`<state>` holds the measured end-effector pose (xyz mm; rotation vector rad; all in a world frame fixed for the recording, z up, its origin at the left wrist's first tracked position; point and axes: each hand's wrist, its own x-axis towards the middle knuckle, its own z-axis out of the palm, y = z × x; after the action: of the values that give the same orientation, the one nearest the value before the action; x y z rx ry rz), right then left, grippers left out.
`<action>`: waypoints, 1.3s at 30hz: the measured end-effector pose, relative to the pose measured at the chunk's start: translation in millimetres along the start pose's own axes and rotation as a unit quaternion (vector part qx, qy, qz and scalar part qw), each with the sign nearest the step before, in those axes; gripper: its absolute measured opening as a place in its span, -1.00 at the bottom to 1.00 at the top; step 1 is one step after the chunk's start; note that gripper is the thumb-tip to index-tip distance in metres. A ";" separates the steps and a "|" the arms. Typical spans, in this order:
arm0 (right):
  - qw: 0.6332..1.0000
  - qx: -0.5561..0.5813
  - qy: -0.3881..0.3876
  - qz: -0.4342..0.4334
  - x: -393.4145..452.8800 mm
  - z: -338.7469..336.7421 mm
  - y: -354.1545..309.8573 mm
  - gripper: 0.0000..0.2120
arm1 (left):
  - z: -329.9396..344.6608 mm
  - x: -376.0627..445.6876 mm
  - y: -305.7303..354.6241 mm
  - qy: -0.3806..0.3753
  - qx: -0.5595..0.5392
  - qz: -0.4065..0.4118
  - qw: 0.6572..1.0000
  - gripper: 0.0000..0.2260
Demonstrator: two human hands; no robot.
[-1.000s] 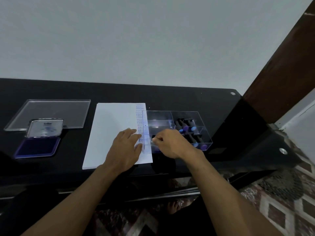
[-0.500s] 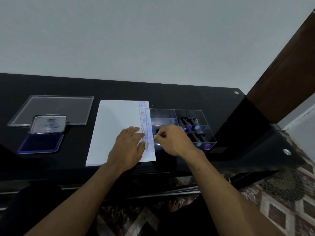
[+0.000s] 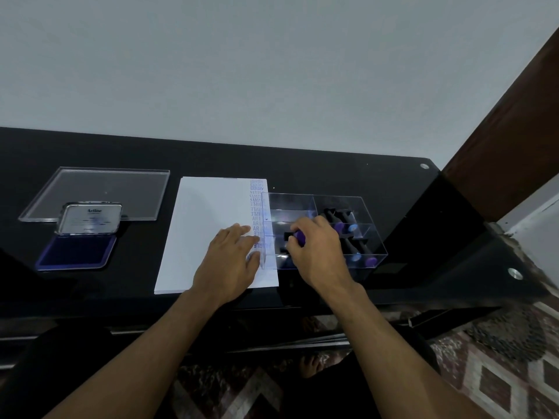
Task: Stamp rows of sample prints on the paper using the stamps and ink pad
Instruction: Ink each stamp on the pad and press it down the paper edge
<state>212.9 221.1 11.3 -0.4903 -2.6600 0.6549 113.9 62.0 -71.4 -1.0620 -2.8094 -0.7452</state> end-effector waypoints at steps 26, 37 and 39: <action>0.992 0.047 -0.018 -0.119 10.7 54.2 -140.4 -0.87 | -106.5 -66.8 -92.6 0.021 0.091 -0.098 0.991 -0.49; 0.970 0.091 -0.133 -0.180 12.5 119.5 -237.3 -0.73 | -150.6 -135.0 -199.4 0.035 0.142 -0.205 0.968 -0.31; 0.967 0.087 -0.137 -0.195 13.9 128.2 -248.9 -0.67 | -152.4 -139.9 -212.4 0.040 0.144 -0.217 0.965 -0.32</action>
<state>86.8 -28.4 32.4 0.1843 -2.7947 0.8699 67.4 -230.4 -55.3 -0.3666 -2.9858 -0.3651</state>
